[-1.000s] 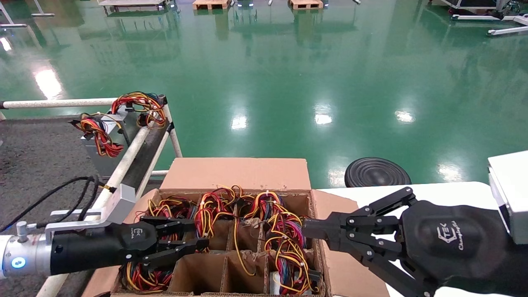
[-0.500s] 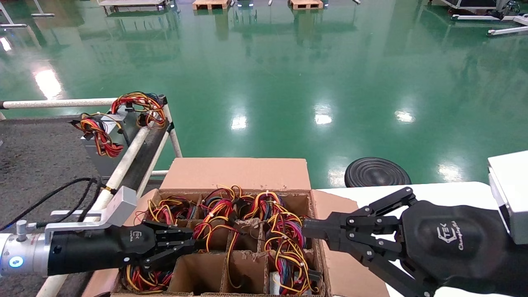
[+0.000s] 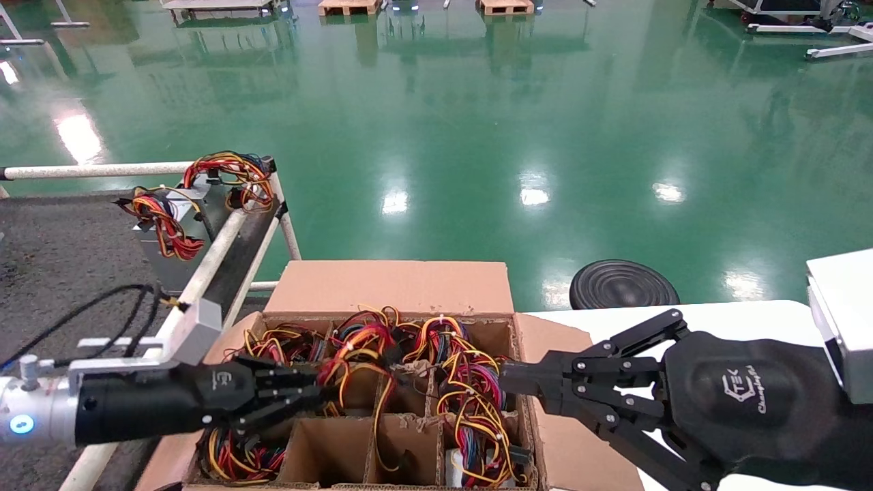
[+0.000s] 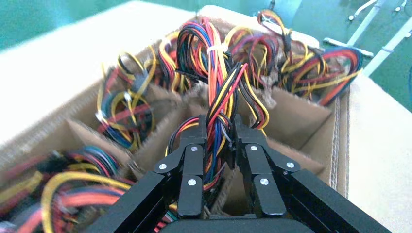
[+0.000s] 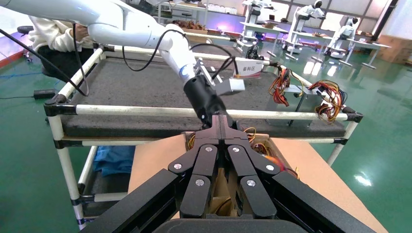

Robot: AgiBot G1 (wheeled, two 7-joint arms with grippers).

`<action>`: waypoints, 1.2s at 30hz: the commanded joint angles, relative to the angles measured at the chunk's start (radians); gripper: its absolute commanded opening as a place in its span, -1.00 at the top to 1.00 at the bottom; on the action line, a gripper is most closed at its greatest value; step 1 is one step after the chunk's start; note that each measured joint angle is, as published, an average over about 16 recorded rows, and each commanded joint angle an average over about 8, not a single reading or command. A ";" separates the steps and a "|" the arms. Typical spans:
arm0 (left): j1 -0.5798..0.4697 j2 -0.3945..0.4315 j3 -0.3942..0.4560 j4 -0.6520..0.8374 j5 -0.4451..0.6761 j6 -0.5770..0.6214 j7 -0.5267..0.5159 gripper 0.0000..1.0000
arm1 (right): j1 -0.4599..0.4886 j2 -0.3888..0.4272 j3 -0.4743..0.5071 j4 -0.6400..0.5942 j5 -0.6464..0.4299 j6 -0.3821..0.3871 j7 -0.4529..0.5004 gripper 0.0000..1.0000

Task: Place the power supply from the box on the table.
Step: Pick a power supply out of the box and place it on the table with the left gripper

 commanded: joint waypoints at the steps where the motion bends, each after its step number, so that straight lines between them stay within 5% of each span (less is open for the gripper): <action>1: -0.005 -0.003 -0.004 -0.003 -0.004 0.000 0.006 1.00 | 0.000 0.000 0.000 0.000 0.000 0.000 0.000 1.00; 36: -0.498 -0.021 -0.124 -0.236 0.190 0.050 0.123 1.00 | 0.000 0.000 0.000 0.000 0.000 0.000 0.000 1.00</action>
